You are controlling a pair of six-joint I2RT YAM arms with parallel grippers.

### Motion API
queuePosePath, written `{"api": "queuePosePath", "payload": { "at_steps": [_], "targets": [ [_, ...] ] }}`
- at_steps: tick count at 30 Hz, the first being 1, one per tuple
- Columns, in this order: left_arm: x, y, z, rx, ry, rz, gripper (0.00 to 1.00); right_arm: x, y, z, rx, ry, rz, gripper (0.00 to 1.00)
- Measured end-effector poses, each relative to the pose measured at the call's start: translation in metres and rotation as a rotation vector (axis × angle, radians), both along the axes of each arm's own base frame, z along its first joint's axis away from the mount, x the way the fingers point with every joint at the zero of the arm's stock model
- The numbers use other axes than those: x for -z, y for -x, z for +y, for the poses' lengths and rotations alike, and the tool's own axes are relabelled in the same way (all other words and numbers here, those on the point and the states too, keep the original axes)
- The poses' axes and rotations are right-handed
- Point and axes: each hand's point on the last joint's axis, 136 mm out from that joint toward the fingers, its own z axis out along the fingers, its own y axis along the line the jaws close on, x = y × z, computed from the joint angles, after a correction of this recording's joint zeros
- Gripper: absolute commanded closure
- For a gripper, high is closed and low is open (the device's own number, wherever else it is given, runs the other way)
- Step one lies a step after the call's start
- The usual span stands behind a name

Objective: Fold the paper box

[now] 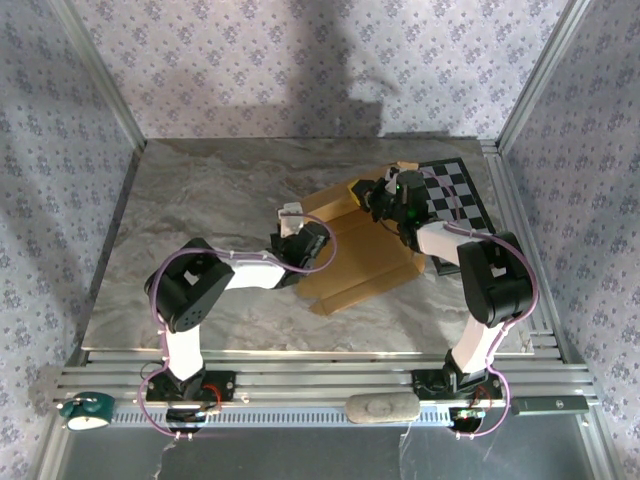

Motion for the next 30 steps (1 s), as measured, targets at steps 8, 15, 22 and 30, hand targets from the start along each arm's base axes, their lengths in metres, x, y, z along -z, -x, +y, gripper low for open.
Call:
{"api": "queuePosePath", "payload": {
  "at_steps": [8,15,22,30],
  "targets": [
    [-0.001,-0.014,0.034,-0.074,-0.036,0.003,1.00,-0.022,0.028,0.003,-0.065,0.054,-0.011,0.41],
    [-0.016,-0.013,0.054,-0.046,-0.076,0.017,1.00,-0.107,0.070,-0.021,-0.045,0.119,-0.205,0.36],
    [-0.047,-0.010,0.064,0.093,-0.045,0.037,1.00,-0.127,0.090,-0.070,0.067,0.233,-0.257,0.36],
    [-0.080,-0.006,0.062,0.338,0.100,0.054,1.00,-0.134,0.126,-0.106,0.170,0.391,-0.291,0.35]
  ]
}}
